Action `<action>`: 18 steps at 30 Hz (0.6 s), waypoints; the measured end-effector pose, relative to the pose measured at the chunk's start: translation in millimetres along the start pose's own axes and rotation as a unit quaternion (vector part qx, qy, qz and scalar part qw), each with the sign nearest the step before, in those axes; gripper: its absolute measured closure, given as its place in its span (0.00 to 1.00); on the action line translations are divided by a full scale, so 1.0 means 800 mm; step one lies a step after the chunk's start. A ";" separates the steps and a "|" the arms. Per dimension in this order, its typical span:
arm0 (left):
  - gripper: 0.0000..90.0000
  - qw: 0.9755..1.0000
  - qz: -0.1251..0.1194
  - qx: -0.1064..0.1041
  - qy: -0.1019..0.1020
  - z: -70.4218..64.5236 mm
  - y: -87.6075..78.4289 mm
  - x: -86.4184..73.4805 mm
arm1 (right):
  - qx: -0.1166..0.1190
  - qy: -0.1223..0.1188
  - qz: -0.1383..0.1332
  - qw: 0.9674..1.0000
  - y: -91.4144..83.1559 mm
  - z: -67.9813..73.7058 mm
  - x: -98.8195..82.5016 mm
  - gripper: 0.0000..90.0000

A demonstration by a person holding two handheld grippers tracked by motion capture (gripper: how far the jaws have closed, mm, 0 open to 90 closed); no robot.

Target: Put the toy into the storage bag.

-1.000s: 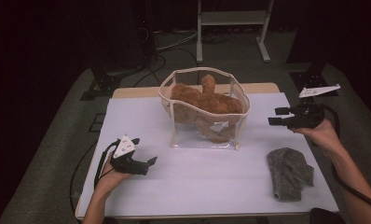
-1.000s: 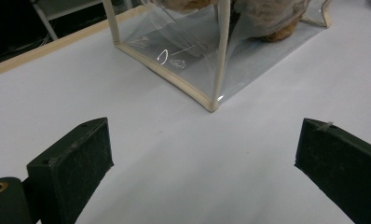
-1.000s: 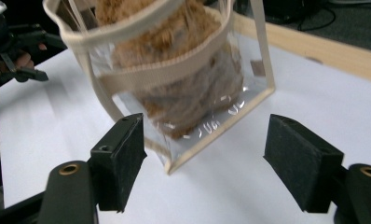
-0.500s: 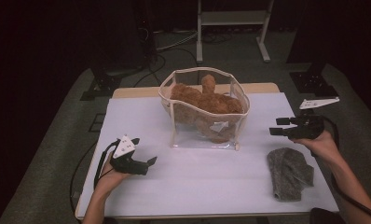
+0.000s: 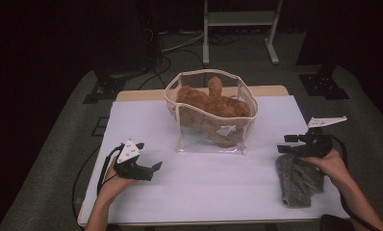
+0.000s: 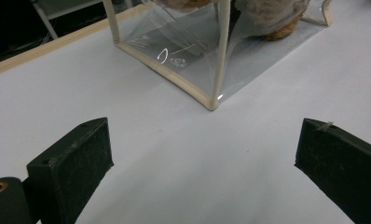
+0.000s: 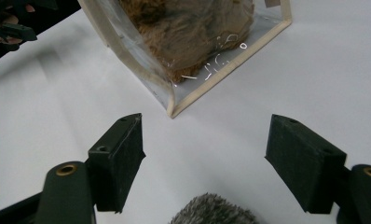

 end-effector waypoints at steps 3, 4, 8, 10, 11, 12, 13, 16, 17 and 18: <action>0.03 1.000 0.001 0.000 -0.001 0.000 0.001 -0.001 | -0.001 0.001 -0.002 1.000 0.001 0.000 -0.007 0.29; 0.03 1.000 0.002 -0.001 -0.001 0.000 0.001 -0.001 | 0.000 0.003 -0.003 1.000 0.002 0.000 -0.009 0.29; 0.03 1.000 0.002 -0.002 -0.002 0.000 0.002 -0.003 | 0.001 0.007 -0.004 1.000 0.005 0.001 -0.018 0.28; 0.03 1.000 0.005 -0.003 -0.001 0.000 0.003 -0.004 | -0.001 0.008 -0.006 1.000 0.008 0.001 -0.023 0.28; 0.03 1.000 0.005 -0.003 -0.002 0.000 0.004 -0.005 | -0.001 0.008 -0.009 1.000 0.010 0.001 -0.025 0.28; 0.03 1.000 0.007 -0.003 -0.005 0.000 0.005 -0.006 | 0.001 0.009 -0.011 1.000 0.012 0.002 -0.027 0.28; 0.03 1.000 0.008 -0.003 -0.004 0.000 0.005 -0.007 | -0.001 0.010 -0.012 1.000 0.015 0.001 -0.029 0.27; 0.03 1.000 0.012 -0.005 -0.006 -0.001 0.009 -0.011 | -0.011 0.006 -0.015 1.000 0.022 -0.001 -0.035 0.27; 0.03 1.000 0.013 -0.005 -0.007 -0.002 0.010 -0.013 | -0.016 0.003 -0.018 1.000 0.025 -0.002 -0.036 0.27; 0.03 1.000 0.020 -0.004 -0.003 -0.001 0.011 -0.016 | -0.019 0.004 -0.018 1.000 0.028 -0.002 -0.039 0.27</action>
Point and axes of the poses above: each handheld gripper's, and its own axes: y roughly forward along the jaws, x roughly out of its top, z roughly to its left, the point moved 10 cm from there along y, roughly forward along the jaws, and after that the axes turned 5 degrees about y, right-handed, at the moved point
